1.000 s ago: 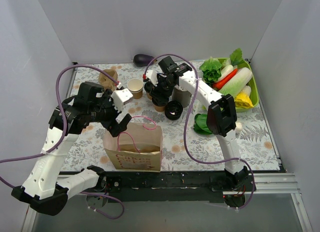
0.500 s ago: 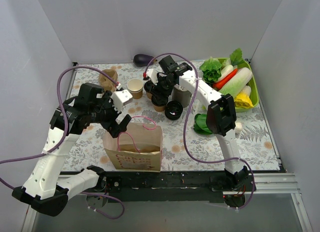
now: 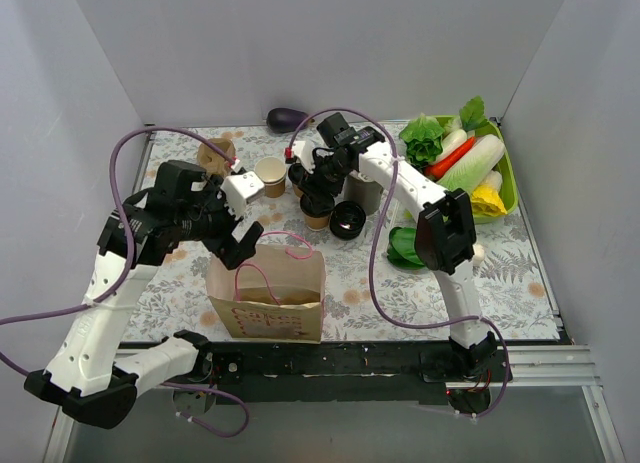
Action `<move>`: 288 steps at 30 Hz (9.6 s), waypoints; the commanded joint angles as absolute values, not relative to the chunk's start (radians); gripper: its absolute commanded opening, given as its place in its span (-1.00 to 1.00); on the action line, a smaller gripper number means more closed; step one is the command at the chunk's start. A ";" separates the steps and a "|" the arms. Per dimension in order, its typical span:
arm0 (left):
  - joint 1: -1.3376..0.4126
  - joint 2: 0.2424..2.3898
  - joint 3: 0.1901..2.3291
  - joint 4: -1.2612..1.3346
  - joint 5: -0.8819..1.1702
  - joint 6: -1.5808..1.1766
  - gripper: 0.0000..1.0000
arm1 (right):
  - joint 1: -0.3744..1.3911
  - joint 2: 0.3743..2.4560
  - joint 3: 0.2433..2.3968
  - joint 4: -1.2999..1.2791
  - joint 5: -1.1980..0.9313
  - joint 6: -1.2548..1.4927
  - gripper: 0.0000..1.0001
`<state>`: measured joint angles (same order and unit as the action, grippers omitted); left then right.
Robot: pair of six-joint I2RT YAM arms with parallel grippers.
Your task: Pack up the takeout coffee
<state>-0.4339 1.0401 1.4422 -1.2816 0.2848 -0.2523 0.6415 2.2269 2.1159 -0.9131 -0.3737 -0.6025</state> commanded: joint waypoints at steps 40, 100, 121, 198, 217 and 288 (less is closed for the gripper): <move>-0.430 1.209 1.690 -1.348 0.235 -0.135 -1.00 | 0.670 1.488 2.128 -0.974 -0.698 -0.544 -0.97; -0.456 1.178 1.867 -1.226 0.200 -0.331 0.54 | 1.098 1.318 1.511 -0.810 -0.339 -1.098 -0.97; -0.393 0.996 1.526 -1.074 -0.248 -0.313 0.46 | 1.098 1.552 1.841 -0.765 -0.414 -0.733 -0.97; -0.330 0.999 1.602 -0.798 -0.176 -0.347 0.62 | 1.150 1.335 1.375 -0.698 -0.281 -1.052 -0.97; -0.330 1.094 1.426 -0.916 0.122 -0.492 0.61 | 1.172 1.339 1.371 -0.646 -0.364 -1.229 -0.97; -0.187 1.157 1.493 -1.108 0.782 -0.399 0.80 | 1.028 1.445 1.286 -0.446 -0.454 -0.753 -0.97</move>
